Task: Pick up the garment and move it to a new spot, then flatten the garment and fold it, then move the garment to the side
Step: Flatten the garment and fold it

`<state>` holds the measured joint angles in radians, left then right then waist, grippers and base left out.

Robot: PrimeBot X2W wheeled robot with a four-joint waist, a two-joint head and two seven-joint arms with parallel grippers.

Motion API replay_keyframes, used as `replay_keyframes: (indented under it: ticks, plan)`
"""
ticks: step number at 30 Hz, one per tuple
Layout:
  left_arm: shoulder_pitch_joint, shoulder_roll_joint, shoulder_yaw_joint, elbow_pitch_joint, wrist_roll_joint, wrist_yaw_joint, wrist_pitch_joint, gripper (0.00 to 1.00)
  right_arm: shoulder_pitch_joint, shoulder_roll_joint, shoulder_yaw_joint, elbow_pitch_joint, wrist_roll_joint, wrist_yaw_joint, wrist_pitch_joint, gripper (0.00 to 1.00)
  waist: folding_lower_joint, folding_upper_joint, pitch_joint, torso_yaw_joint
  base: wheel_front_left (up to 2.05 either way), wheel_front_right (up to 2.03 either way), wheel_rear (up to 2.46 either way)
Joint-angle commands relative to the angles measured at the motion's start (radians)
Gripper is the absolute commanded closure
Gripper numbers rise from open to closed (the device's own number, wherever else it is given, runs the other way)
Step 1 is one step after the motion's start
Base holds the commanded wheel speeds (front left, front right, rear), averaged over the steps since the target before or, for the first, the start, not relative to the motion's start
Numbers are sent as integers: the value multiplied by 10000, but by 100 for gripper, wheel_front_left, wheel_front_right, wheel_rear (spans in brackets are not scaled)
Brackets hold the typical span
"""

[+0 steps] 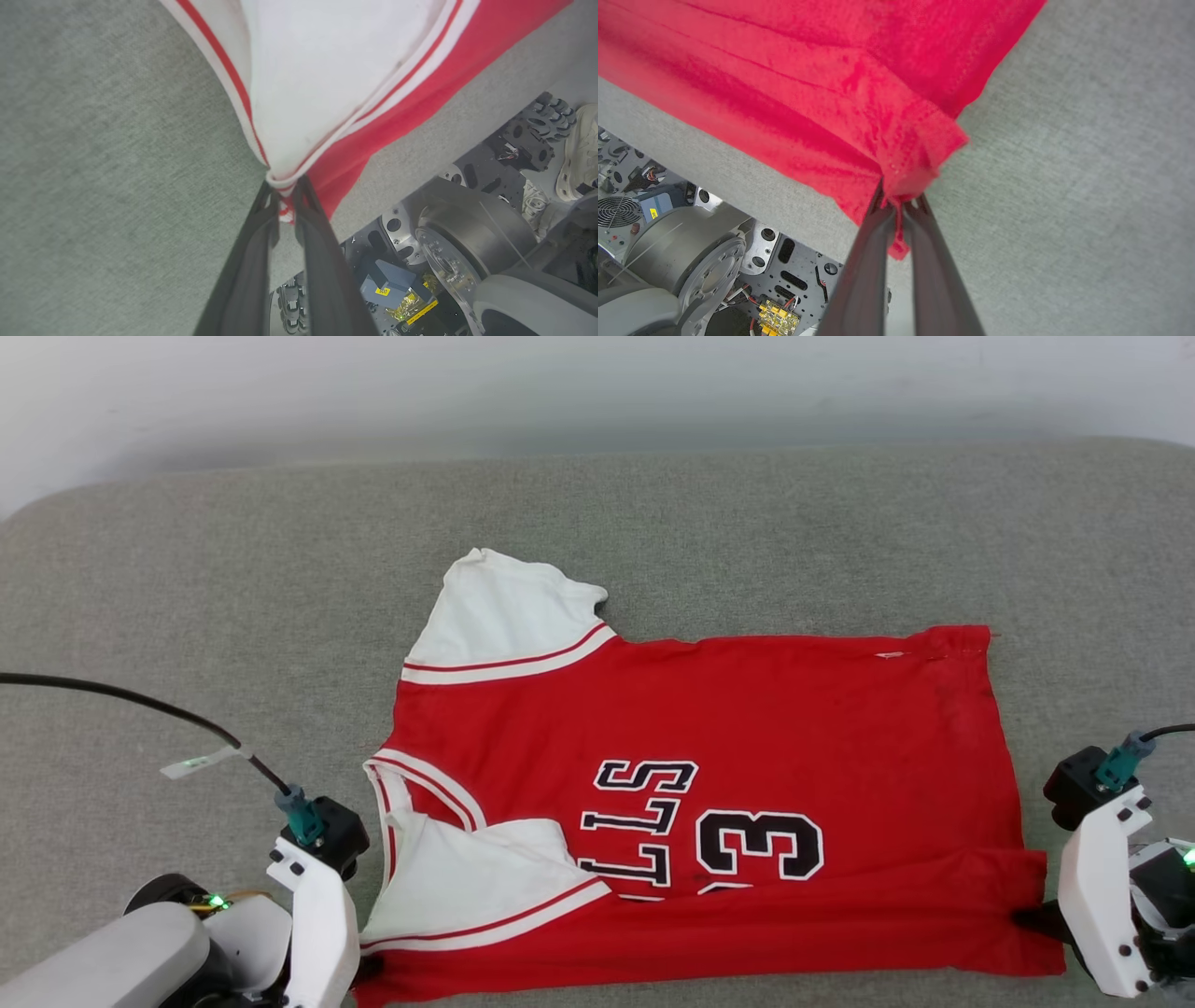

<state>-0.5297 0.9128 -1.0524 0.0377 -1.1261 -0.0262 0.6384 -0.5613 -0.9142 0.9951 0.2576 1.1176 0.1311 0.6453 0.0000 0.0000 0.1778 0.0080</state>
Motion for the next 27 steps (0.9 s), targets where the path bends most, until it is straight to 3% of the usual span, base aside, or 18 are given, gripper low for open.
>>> replay_keyframes:
  ticks: [1,2,3,9,15,21,27]
  plan:
    - [-43,-8,38,52,110,24,-79,3,120,51,-66,70,-42,-7,-65,65,0,0,21,17,0,0,0]
    - [-83,-37,79,123,115,20,-156,0,122,138,-98,138,-44,-7,-131,7,0,0,24,25,0,0,0]
    - [-121,-43,120,157,128,-9,-216,0,90,196,-168,176,-100,-7,-271,0,0,0,14,28,0,0,0]
    - [-546,241,497,15,358,19,-643,0,-114,339,-673,119,-869,-6,-1711,0,0,0,-271,-5,0,0,0]
    - [-1464,524,1114,-159,977,166,-1193,0,-294,767,-1977,-5,-2076,-7,-4519,0,0,0,-341,-136,0,0,0]
    - [-2469,193,1631,512,1511,315,-1799,0,3,1655,-3479,-44,-3628,-7,-6969,0,0,0,6,-394,0,0,0]
    - [-3553,-246,1933,1391,1677,218,-1744,0,633,2789,-5509,-582,-5346,-7,-8639,0,0,0,617,-756,0,0,0]
